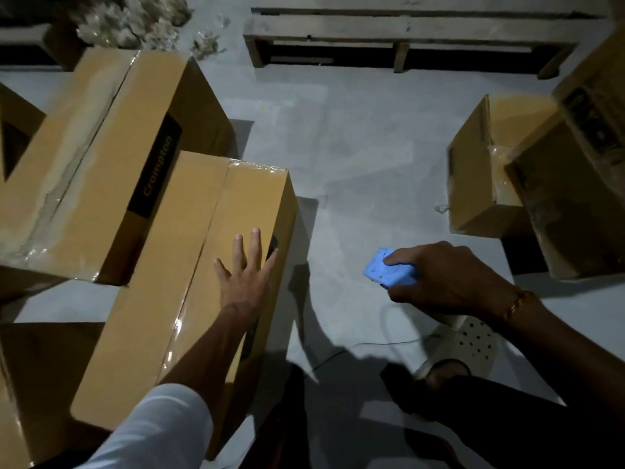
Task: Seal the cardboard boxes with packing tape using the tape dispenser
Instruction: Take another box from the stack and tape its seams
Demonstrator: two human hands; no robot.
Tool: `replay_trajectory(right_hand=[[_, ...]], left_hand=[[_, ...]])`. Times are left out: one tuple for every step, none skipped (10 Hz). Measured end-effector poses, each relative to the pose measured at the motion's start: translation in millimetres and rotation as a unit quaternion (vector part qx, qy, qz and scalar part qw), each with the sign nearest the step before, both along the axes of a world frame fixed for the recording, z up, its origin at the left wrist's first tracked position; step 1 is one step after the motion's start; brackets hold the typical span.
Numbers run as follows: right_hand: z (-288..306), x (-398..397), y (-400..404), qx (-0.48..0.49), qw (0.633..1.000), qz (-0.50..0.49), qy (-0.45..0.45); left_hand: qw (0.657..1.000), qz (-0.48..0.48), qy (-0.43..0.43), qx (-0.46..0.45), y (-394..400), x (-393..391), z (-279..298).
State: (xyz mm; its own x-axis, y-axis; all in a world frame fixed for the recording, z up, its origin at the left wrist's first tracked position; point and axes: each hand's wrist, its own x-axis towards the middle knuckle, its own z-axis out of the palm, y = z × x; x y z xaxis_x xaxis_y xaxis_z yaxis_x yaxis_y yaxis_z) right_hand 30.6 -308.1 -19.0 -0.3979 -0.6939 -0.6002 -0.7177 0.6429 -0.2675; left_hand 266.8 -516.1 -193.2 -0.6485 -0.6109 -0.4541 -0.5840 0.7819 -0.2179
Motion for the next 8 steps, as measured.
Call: replay_trajectory(right_hand=[[5, -2, 4, -0.029, 1.0, -0.006, -0.001], [9, -4, 14, -0.056, 0.998, -0.009, -0.007], [12, -7, 24, -0.052, 0.998, -0.017, -0.014], [10, -11, 32, -0.044, 0.999, -0.022, -0.006], [6, -15, 35, -0.057, 0.998, -0.02, 0.0], [8, -19, 32, -0.06, 0.996, -0.055, -0.023], [12, -22, 31, -0.093, 0.991, -0.087, -0.034], [19, -21, 31, -0.153, 0.972, -0.16, -0.076]], left_hand=[[1.0, 0.004, 0.012, 0.007, -19, -5, 1], [1.0, 0.029, 0.007, 0.001, -53, 2, 4], [0.997, 0.078, 0.003, -0.017, -87, -3, 17], [0.99, 0.14, -0.018, -0.026, -135, -3, 1], [0.983, 0.178, 0.038, -0.013, -139, 9, -23], [0.974, 0.222, 0.044, 0.022, -103, 9, -5], [0.978, 0.197, -0.064, 0.026, -81, -5, 40], [0.956, 0.267, -0.037, 0.114, -75, -5, 43]])
